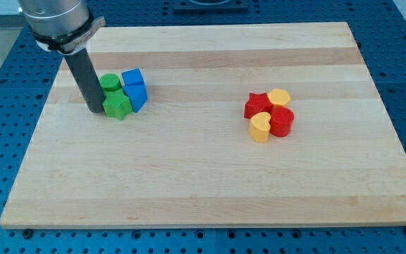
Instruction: Move green circle along with the green star down towards the bottom
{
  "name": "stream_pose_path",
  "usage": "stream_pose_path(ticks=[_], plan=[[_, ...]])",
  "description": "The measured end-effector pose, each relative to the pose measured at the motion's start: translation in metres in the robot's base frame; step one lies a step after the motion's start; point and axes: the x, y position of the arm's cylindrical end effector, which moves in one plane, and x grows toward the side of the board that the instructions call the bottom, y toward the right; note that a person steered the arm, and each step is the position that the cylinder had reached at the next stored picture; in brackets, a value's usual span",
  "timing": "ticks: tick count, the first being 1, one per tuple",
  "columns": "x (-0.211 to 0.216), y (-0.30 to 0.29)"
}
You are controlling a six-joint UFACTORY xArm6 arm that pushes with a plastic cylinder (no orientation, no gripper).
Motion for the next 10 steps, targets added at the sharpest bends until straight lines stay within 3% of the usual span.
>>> stream_pose_path(ticks=[1,2,5,6,7,9,10], plan=[[0.037,-0.007],[0.039,-0.01],[-0.038,-0.035],[-0.075,-0.027],[-0.083,-0.005],[0.024,-0.001],[0.054,0.022]])
